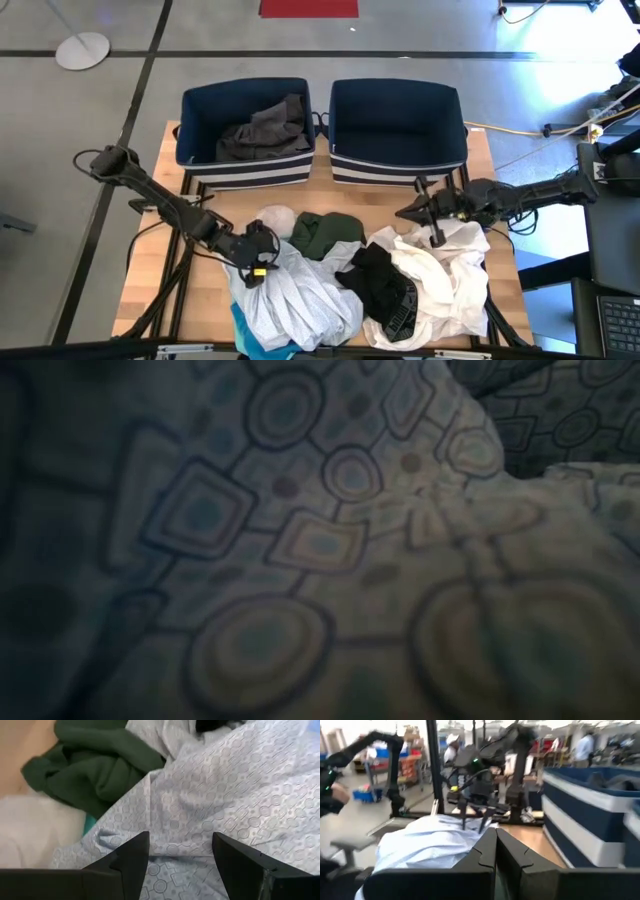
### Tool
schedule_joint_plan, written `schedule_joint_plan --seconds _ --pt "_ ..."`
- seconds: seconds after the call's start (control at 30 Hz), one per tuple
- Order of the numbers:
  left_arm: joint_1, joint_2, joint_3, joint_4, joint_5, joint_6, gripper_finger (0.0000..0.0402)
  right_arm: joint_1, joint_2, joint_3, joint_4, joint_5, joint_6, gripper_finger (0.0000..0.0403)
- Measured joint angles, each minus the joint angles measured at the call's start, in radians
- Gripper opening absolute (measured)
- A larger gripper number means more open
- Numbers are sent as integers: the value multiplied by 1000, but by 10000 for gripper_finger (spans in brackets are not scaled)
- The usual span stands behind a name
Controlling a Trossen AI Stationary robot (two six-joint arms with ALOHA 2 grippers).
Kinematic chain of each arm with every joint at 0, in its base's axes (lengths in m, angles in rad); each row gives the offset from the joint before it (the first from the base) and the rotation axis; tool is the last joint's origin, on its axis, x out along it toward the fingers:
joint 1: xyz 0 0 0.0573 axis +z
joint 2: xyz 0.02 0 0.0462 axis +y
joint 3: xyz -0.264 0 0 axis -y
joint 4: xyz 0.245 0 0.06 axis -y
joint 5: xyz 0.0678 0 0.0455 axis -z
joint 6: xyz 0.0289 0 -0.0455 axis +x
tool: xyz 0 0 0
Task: Sort clothes
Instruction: Put the white patient gown into the left blue bin
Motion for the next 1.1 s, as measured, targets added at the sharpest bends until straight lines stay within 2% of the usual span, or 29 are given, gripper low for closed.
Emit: schedule_joint_plan --seconds 0.13,0.33,0.6,0.7,0.97,1.1 --pt "-2 0 -40 25 5 -1 207 37 190 125 -12 6 -26 12" --pt "6 0 -118 242 19 138 207 71 469 283 -21 -16 -39 12" --pt "79 0 -200 409 -44 245 207 67 747 481 -3 16 -48 23" --pt "116 0 -209 411 -106 250 207 67 822 534 -4 5 -47 58" --pt "217 0 -211 409 -186 250 207 67 983 612 -6 -2 -48 208" --pt "248 0 -211 411 -217 250 207 68 1071 655 -2 -4 -48 262"
